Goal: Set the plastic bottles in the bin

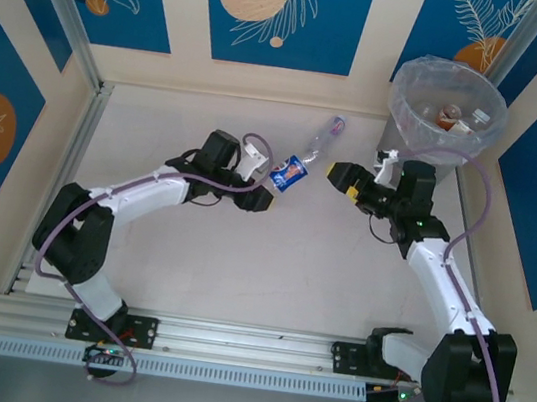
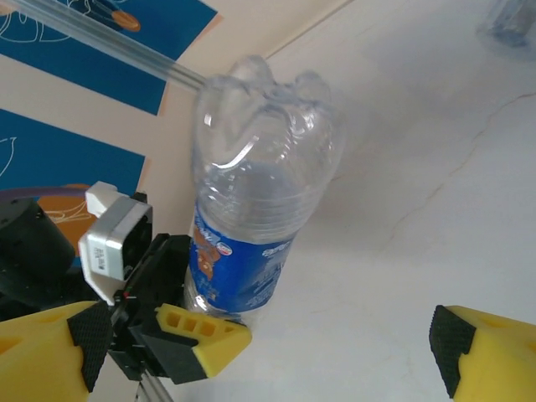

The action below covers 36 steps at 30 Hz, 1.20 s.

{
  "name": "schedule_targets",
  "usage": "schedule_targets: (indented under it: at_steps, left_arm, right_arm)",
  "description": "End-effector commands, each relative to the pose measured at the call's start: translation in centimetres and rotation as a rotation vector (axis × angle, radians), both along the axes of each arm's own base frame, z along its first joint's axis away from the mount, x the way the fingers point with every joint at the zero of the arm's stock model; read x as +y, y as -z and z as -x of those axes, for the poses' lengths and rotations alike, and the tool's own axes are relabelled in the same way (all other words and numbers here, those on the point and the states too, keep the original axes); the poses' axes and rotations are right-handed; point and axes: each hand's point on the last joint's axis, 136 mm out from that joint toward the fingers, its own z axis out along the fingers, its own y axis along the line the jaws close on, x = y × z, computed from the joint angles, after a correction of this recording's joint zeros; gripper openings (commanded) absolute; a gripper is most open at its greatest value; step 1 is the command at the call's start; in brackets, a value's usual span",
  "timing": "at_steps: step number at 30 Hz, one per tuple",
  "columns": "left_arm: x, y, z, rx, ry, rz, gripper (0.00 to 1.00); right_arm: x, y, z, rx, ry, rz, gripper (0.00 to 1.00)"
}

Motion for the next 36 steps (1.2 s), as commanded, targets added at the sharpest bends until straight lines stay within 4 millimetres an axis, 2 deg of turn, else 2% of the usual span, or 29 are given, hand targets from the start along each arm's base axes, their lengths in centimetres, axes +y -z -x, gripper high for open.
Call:
schedule_targets:
  at_steps: [1, 6, 11, 20, 27, 36]
  left_arm:
    - [-1.3, -1.6, 1.2, 0.000, 0.050, 0.056, 0.53]
    - [-2.5, -2.5, 1.8, 0.006, 0.100, 0.096, 0.54]
    - [-3.5, -4.0, 2.7, 0.014, 0.162, 0.185, 0.54]
    - [-3.6, -4.2, 2.7, 0.014, 0.170, 0.189, 0.54]
    - [-3.6, -4.2, 2.7, 0.014, 0.169, 0.183, 0.55]
    - [-3.7, -4.8, 2.8, 0.022, 0.174, 0.194, 0.56]
  right_arm:
    - [1.4, -1.1, -0.7, -0.030, -0.023, -0.053, 1.00]
    - [2.8, -1.9, -1.7, -0.120, -0.065, -0.046, 0.99]
    - [3.2, -1.3, -3.1, -0.146, -0.058, -0.007, 1.00]
    - [4.3, -1.9, -4.1, -0.179, -0.088, -0.031, 0.98]
    - [4.2, -1.1, -4.5, -0.166, -0.075, -0.010, 0.83]
    - [3.7, -1.0, -3.1, -0.210, -0.098, 0.072, 0.66]
